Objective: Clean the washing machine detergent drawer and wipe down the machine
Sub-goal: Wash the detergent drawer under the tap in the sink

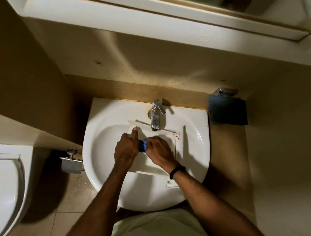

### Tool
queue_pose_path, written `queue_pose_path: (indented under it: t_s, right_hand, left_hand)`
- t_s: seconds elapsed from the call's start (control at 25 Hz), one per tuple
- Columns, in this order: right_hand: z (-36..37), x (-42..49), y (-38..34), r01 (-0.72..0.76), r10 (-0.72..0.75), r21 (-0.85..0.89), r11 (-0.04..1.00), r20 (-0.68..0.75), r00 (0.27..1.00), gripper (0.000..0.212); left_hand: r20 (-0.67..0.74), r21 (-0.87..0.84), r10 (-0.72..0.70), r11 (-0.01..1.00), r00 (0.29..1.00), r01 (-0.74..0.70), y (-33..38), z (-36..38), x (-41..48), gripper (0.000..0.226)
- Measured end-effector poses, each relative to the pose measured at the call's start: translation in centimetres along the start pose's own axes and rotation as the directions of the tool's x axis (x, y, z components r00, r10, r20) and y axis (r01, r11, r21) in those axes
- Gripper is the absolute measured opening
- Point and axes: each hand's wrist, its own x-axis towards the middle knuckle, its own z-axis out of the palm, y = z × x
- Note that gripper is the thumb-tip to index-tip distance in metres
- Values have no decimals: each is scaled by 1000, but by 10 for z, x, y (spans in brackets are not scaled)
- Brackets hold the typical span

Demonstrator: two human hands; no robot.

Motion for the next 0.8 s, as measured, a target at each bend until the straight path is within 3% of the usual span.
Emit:
queue_pose_path:
  t_s: [0.08,0.24,0.36,0.44,0.56,0.68,0.8]
  right_hand:
    - [-3,-3,7,-1,2,-9,1000,15,1000,19]
    - [7,2,-4,-45,42,78,996,31,999,6]
    - [9,2,4,-57,73,174,983,-87,994,16]
    - [-1,13,10,-83,100,133,988,-128,987,26]
    - [-1,31,17,-116,117,156,981,0,993,46]
    - [-9,25,30,-157,192,188,969,-188,963,69]
    - [-19,40,15,-219,294,272,937,-274,916,71]
  left_hand:
    - [-7,-11,7,1000,1000,-7,-2,-1,-2,70]
    - [-3,-1,-4,1000,1000,4,3,-3,-5,69]
    - [0,-13,-22,1000,1000,22,0,-4,-7,68]
    - [-10,-9,-31,999,999,31,2,-4,-8,69]
    - [-3,17,-67,998,998,67,7,-3,-9,71]
    - [-11,30,-99,995,995,99,12,-2,-15,71]
    - [-26,81,-120,989,992,121,25,-1,-16,67]
